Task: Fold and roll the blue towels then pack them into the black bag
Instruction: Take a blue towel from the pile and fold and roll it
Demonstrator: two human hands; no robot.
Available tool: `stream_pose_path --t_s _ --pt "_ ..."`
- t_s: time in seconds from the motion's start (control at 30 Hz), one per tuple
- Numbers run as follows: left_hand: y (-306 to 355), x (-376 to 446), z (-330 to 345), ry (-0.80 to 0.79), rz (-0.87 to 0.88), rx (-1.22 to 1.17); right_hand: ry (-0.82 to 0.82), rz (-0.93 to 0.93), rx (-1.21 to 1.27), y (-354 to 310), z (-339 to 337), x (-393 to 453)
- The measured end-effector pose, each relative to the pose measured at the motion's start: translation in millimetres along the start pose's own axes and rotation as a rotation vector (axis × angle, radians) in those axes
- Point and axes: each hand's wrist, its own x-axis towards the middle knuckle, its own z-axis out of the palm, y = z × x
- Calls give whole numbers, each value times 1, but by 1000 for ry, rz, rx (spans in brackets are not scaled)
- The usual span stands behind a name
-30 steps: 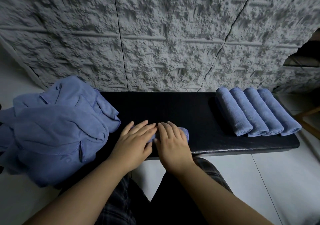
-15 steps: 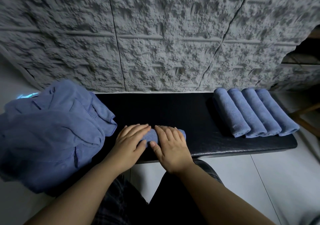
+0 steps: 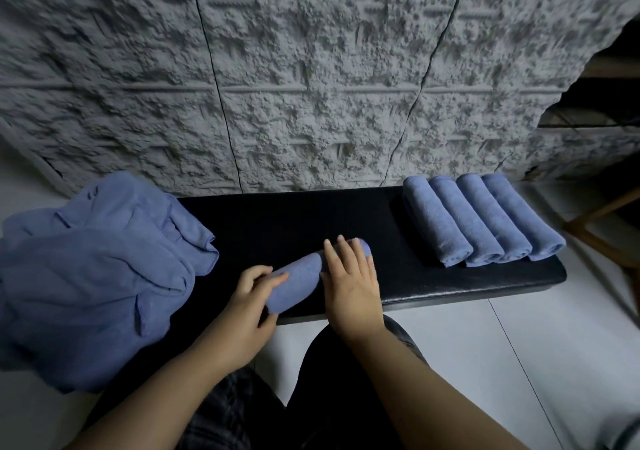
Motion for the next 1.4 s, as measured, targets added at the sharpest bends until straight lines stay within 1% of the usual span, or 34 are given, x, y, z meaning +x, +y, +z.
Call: stream_pose_path --t_s 0.07,0.1,0.13,0.23,0.33,0.5,0.63,0.73,0.83,1.07,1.17,1.23,1.4 --pt "8 5 9 1 3 -15 108 131 126 2 -6 -4" --pt "12 8 14 -6 -8 -51 131 172 194 2 -8 -5" --pt "17 12 19 -15 -18 -87 125 187 265 2 -11 -6" --pt "35 26 34 -35 -22 -129 32 203 421 3 -17 -10" --pt "52 37 43 -65 -35 -139 42 220 465 7 -22 -12" --pt "60 44 52 -93 -85 -267 -30 264 497 17 -24 -11" --pt "58 47 56 -131 -112 -369 9 305 514 22 -20 -9" --pt "58 49 59 -164 -96 -387 42 360 504 26 -21 -4" --pt "66 50 62 -174 -99 -340 77 391 470 32 -23 2" --pt "67 44 56 -25 -182 -319 170 397 317 65 -35 14" --pt "66 41 51 44 -229 -318 188 354 203 77 -39 19" --pt "67 39 51 56 -246 -310 223 324 127 83 -38 22" --pt "69 33 51 51 -251 -285 310 324 -29 87 -32 30"
